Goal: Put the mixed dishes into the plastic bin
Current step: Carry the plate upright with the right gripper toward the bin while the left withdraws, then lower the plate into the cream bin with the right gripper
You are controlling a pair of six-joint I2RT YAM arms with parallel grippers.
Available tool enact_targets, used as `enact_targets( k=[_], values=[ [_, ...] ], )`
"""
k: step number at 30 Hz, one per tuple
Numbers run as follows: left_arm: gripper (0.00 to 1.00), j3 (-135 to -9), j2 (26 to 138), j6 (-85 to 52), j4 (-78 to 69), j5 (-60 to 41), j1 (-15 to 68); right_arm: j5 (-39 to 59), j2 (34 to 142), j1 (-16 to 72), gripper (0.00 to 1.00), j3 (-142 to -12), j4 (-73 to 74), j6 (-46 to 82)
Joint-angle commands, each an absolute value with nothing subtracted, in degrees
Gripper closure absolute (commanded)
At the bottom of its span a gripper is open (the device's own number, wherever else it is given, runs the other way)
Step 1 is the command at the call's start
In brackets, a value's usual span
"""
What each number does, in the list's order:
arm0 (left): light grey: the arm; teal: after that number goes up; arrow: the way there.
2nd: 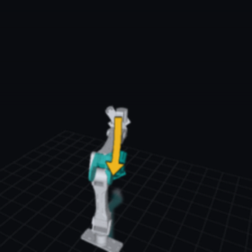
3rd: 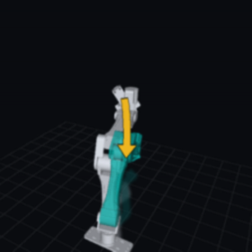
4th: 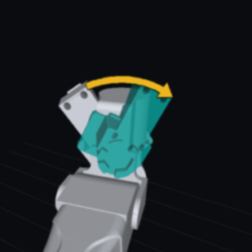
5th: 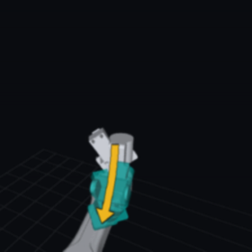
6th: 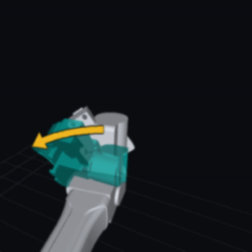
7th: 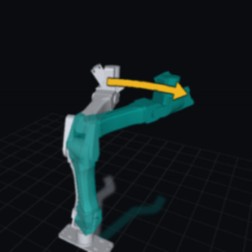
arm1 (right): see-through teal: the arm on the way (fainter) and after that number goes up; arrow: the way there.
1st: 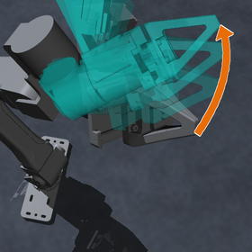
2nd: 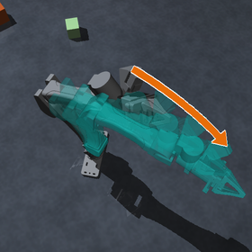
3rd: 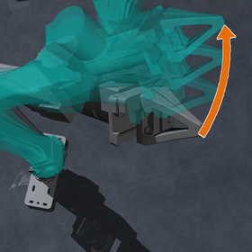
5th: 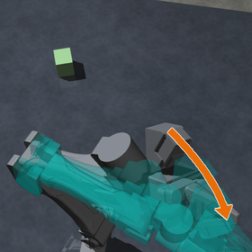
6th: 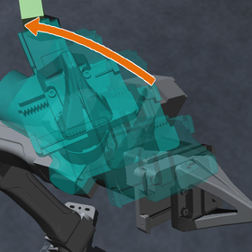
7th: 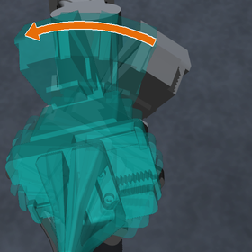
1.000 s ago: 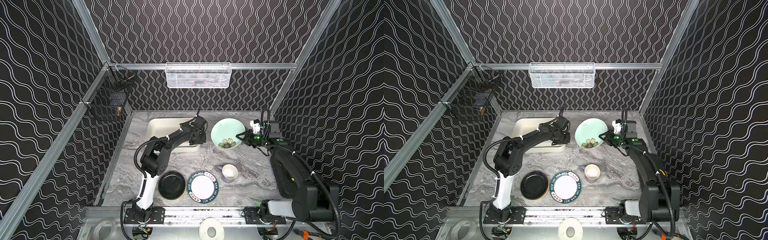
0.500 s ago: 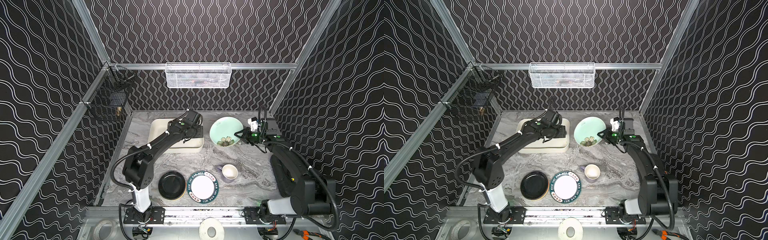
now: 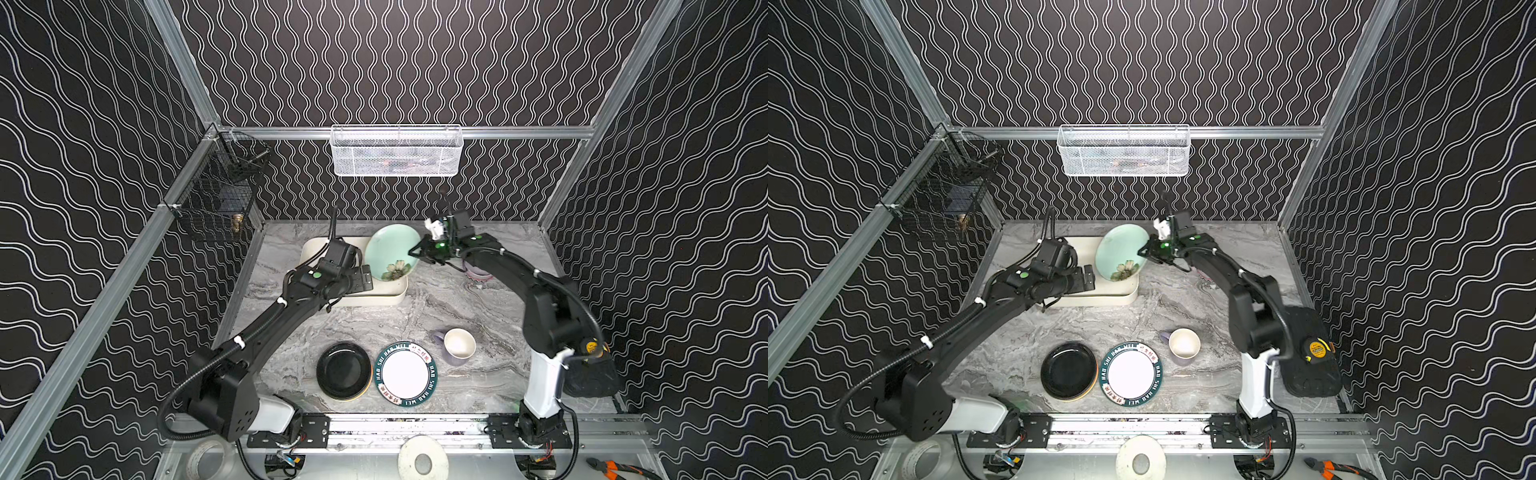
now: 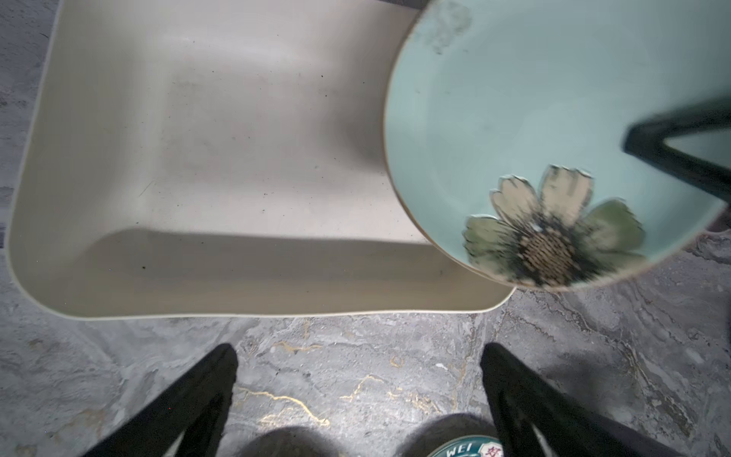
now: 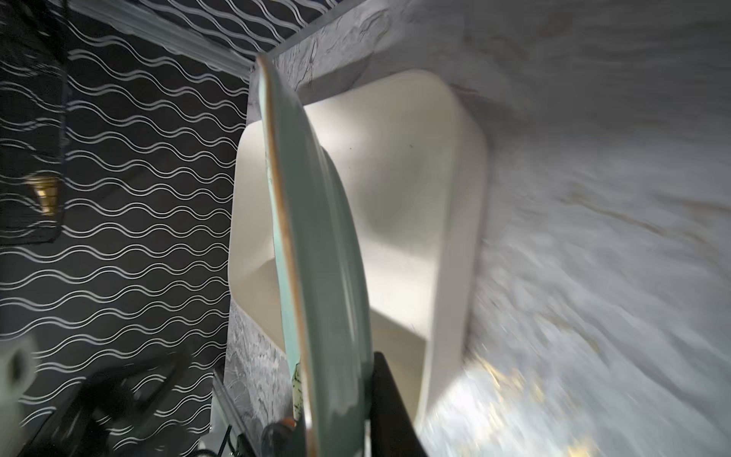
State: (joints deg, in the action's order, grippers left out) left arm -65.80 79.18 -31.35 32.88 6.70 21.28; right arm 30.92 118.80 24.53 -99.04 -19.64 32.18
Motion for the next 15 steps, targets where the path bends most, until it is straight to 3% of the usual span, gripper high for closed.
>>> enact_targets(
  k=[1,7,15],
  values=[
    [0.01,-64.26,77.82,-30.95,31.62,5.77,20.5,33.35,126.12,26.77,0.94,-107.66,-19.1,33.78],
    [0.01,-60.79,75.85,-31.04,30.21,4.87,20.39,35.2,136.91,29.65,0.94,-118.55,-19.86,35.76],
    [0.01,-60.77,78.0,-30.15,29.25,3.34,18.8,36.77,142.66,31.09,0.93,-122.72,-18.52,37.31]
  ],
)
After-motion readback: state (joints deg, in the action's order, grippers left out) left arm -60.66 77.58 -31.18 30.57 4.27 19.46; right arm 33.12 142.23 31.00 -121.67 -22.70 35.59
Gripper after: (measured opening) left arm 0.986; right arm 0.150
